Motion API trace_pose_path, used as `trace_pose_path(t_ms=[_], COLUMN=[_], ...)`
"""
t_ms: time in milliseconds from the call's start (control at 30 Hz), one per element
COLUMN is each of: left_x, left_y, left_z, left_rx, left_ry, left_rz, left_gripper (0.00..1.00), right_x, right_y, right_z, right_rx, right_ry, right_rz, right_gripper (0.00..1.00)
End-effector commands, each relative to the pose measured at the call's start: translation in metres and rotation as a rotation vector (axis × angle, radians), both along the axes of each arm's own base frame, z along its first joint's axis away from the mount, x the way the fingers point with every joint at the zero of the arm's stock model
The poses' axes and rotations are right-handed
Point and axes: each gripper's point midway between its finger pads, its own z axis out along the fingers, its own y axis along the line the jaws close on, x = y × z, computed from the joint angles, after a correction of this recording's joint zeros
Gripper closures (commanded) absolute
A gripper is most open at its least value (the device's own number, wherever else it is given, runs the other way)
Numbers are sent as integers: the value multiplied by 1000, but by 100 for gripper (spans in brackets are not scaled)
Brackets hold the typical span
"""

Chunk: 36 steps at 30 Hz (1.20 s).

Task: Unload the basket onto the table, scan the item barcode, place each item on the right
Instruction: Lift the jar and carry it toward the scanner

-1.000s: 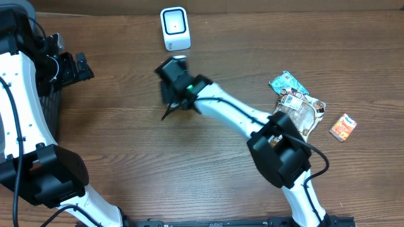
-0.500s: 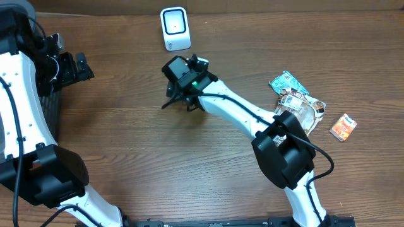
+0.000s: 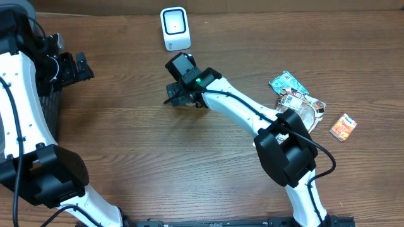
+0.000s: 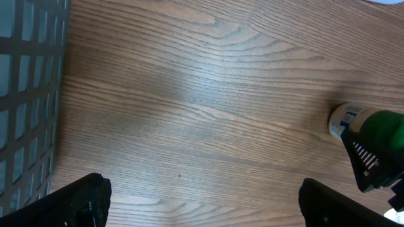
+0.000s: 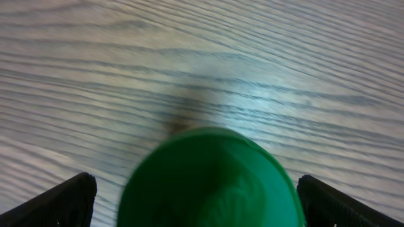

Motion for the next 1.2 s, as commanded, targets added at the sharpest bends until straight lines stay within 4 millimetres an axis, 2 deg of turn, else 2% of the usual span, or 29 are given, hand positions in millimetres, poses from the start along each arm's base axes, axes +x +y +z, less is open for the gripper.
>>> trace_pose_path(t_ms=[0, 100, 167, 233, 433, 533, 667, 800, 1000, 1167], left_x=[2, 2, 2, 2, 2, 2, 2, 2, 2, 2], left_y=[-2, -2, -2, -2, -2, -2, -2, -2, -2, -2], left_z=[2, 2, 2, 2, 2, 2, 2, 2, 2, 2], left_rx=[-9, -9, -9, -9, -9, -9, -9, -9, -9, -9], left_ry=[-11, -10, -10, -11, -10, -11, -10, -10, -10, -10], left_rz=[-2, -2, -2, -2, -2, -2, -2, -2, -2, -2], left_gripper=[0, 0, 0, 0, 0, 0, 1, 0, 1, 0], right_x=[-2, -5, -8, -6, 3, 4, 2, 3, -3, -21], right_y=[16, 13, 9, 5, -10, -13, -15, -13, 7, 34], right_z=[23, 19, 16, 16, 16, 15, 14, 16, 32, 62], right_rx=[138, 196, 240, 253, 237, 234, 222, 209, 252, 379], right_ry=[23, 71, 115, 115, 83, 90, 96, 91, 131, 199], right_rz=[-9, -159, -298, -383, -448, -455, -452, -400, -228, 50], right_gripper=[0, 0, 5, 5, 12, 18, 30, 37, 42, 40])
